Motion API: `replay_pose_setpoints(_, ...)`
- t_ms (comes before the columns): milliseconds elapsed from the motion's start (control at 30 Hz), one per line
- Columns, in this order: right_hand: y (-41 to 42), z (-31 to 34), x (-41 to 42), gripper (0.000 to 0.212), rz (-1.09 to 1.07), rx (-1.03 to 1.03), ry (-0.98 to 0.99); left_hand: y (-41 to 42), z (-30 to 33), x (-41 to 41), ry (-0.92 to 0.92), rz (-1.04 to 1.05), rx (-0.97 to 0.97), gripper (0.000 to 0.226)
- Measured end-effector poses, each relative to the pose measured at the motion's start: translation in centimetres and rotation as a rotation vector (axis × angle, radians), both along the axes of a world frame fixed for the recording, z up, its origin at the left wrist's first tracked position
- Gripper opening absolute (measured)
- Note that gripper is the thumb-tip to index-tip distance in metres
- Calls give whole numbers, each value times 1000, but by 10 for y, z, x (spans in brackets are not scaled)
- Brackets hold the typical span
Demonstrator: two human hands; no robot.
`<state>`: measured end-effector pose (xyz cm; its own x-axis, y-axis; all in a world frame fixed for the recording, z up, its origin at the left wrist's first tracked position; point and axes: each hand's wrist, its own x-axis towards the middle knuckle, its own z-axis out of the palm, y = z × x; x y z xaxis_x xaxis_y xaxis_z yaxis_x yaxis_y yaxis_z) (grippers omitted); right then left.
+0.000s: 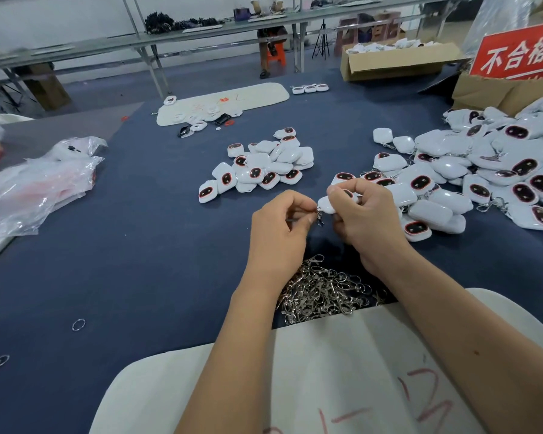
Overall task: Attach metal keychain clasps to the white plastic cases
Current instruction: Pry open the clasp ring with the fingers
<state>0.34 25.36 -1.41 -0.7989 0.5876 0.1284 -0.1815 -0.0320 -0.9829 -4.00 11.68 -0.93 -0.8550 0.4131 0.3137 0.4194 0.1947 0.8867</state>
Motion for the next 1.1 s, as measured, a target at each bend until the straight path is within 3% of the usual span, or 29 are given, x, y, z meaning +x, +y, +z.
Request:
replay_pose_setpoints(467, 5, 4, 5, 18, 177, -114, 43, 1, 5, 2, -43, 99, 112, 21)
replay_pose_setpoints(667, 7, 1, 7, 18, 284, -61, 67, -5, 0, -1, 74, 142, 4, 22)
replay_pose_setpoints(833, 4, -3, 6, 25, 234, 3, 13, -8, -1, -2, 266, 118, -192, 25)
replay_pose_setpoints(900, 3, -2, 5, 26, 212, -10, 18, -7, -1, 0, 273, 120, -188, 23)
replay_pose_setpoints(967, 3, 0, 6, 32, 198, -46, 42, -3, 0, 2, 174, 138, -62, 20)
replay_pose_setpoints(1100, 7, 3, 5, 37, 238, -160, 109, 6, 4, 4, -225, 102, 240, 13)
